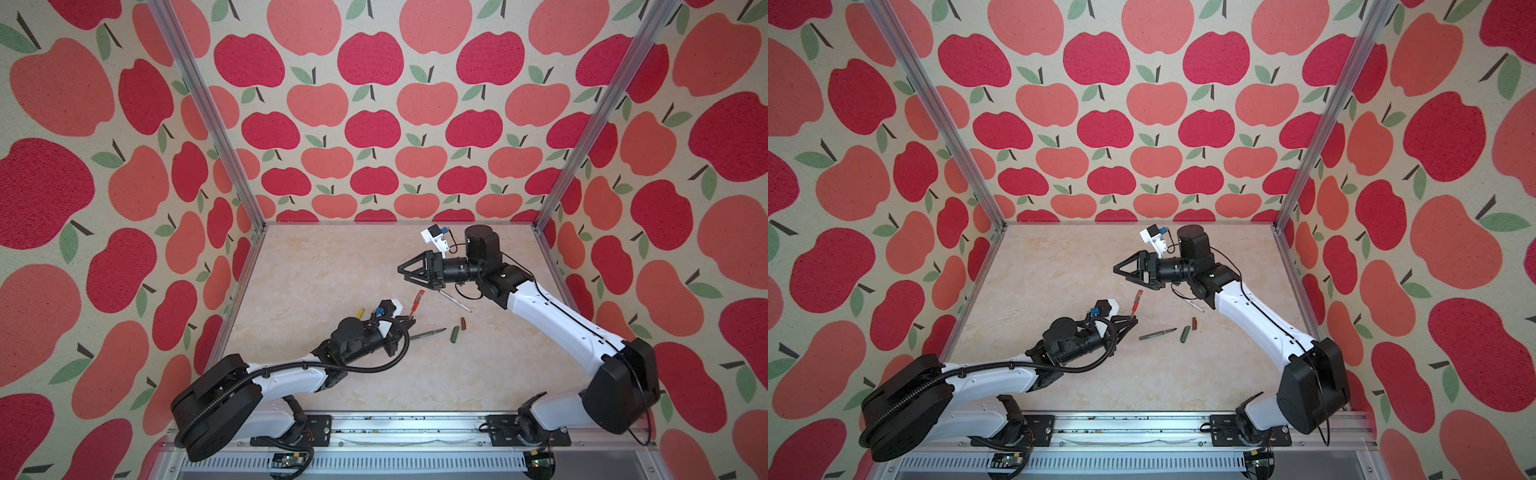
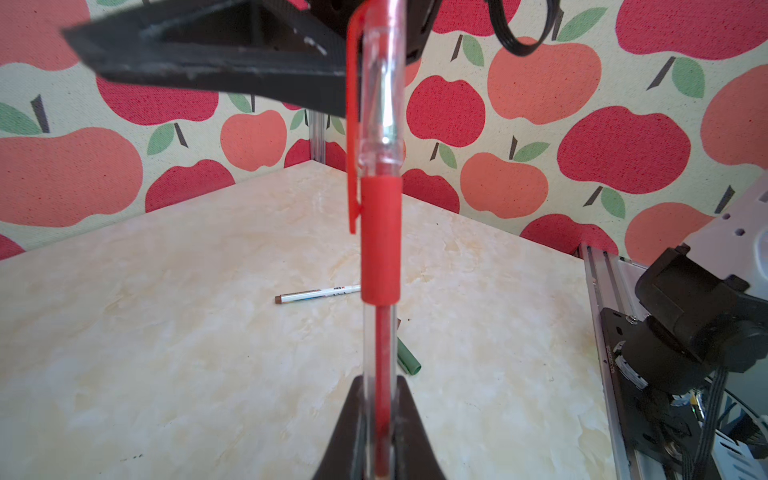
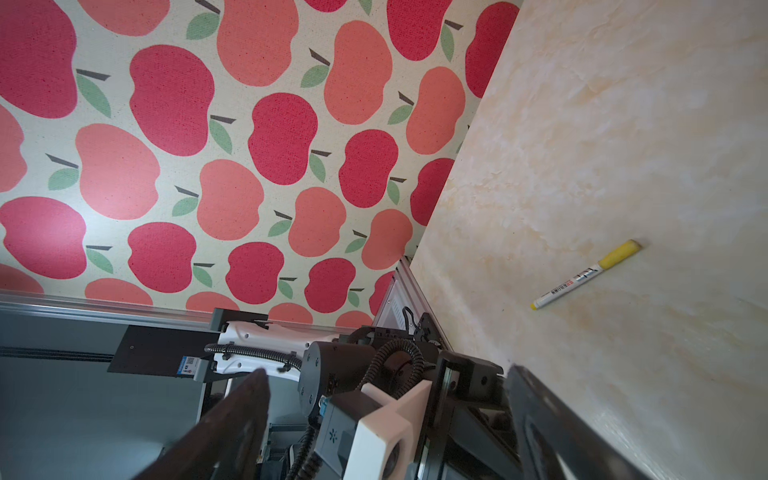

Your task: Insert the pens into the pen caps

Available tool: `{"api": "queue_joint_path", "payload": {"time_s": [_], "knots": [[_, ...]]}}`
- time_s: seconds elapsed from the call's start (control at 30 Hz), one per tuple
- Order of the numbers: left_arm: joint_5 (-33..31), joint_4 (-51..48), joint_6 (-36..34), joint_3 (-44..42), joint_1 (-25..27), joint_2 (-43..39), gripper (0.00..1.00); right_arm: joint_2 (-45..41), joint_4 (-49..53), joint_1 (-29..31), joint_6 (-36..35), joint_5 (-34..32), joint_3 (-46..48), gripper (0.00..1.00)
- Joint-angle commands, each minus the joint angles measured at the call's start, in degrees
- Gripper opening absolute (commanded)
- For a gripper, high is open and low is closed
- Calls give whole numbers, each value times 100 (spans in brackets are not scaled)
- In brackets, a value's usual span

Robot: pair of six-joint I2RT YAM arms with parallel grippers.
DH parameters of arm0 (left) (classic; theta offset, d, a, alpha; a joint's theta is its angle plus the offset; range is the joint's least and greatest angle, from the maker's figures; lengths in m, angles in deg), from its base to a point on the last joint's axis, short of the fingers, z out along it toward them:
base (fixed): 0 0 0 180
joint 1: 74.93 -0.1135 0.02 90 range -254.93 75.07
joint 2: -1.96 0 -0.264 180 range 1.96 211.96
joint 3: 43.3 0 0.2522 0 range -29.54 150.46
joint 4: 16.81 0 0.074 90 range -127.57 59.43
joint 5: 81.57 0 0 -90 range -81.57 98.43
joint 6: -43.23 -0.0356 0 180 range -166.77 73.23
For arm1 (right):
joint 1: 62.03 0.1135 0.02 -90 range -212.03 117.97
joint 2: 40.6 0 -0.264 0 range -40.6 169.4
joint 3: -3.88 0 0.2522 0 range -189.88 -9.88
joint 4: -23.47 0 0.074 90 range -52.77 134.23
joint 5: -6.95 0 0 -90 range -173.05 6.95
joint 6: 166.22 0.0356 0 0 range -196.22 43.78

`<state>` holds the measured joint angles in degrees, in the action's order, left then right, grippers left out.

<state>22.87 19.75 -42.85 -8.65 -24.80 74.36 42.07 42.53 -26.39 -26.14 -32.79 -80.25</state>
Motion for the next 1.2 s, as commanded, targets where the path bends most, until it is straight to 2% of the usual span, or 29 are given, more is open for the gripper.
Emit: {"api": "queue_joint_path", "payload": {"time_s": [0.0, 0.17, 0.3, 0.77, 1.17], "knots": [[191, -521, -323, 244, 45, -167, 0, 90, 1137, 66, -856, 101, -357, 91], [-84, -1402, -995, 377, 67, -632, 0, 191, 1901, 97, -1241, 153, -530, 90], [-340, -1941, -1450, 525, 106, -900, 0, 224, 2500, 153, -1595, -121, -677, 90], [-1371, -2291, -2202, 720, 347, -916, 0, 451, 3433, 413, -1811, -600, -1237, 89], [-1356, -2273, -2425, 733, 410, -895, 0, 514, 3434, 462, -1774, -567, -1111, 89]]}}
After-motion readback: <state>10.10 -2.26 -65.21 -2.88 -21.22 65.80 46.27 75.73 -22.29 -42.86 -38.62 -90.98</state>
